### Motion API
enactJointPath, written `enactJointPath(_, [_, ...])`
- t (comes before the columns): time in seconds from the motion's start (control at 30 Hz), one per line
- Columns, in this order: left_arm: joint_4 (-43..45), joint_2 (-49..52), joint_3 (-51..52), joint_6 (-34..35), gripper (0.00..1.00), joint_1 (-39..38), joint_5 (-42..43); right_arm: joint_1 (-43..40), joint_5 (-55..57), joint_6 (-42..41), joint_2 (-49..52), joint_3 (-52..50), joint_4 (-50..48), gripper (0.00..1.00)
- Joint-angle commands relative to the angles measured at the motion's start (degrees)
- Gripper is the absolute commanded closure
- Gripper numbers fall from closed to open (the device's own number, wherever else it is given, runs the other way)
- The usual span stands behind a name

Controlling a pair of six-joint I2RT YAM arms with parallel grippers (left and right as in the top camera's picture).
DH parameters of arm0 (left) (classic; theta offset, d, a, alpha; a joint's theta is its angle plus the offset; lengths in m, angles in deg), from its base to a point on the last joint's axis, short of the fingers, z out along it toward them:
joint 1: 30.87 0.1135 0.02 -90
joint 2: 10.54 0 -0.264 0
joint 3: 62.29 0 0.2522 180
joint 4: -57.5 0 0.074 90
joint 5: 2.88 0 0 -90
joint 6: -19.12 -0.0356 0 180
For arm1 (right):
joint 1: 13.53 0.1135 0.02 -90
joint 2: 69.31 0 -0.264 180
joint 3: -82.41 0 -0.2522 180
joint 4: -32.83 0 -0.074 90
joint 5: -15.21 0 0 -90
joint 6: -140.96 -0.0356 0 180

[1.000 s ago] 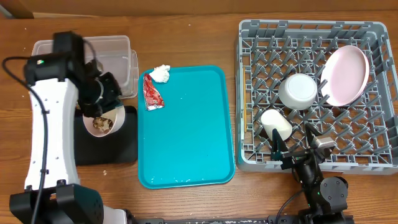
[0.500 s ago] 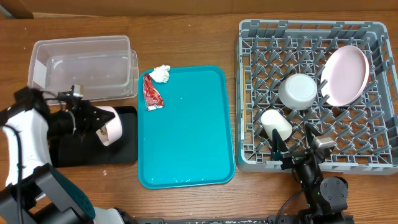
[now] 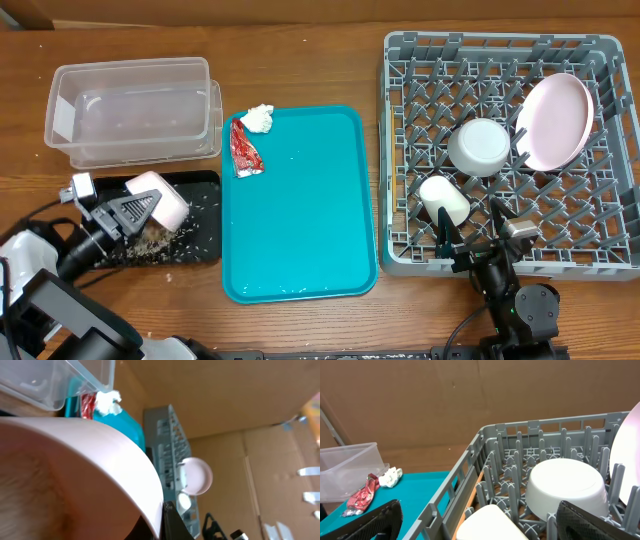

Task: Sort waste into correct bins and load items into the dishwasher
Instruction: 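Carry the rice bowl over the black tray and tip it, then shake the rice out onto the black tray and set the bowl down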

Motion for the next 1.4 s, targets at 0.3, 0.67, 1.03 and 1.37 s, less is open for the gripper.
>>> enactJointPath(0.3, [0.2,-0.3,2.1,-5.1,0.96,1.5,7.0,-0.2,0.3,0.4,-0.5,-0.6,-0.2,0.00])
enactJointPath(0.67, [-7.6,-0.3,1.9,-13.5,0.82,1.0,8.2,-0.2,0.3,0.4,-0.5,-0.6,-0.2,0.00])
enactJointPath(1.03, [-9.1,-0.3,1.9,-13.6,0.96,0.8,5.3,-0.2,0.3,0.4,-0.5,-0.6,-0.2,0.00])
enactJointPath(1.37, [-12.4,-0.7,-2.5,-9.7,0.78,0.4,-5.3,-0.2,0.3,0.4,-0.5,-0.6,-0.2,0.00])
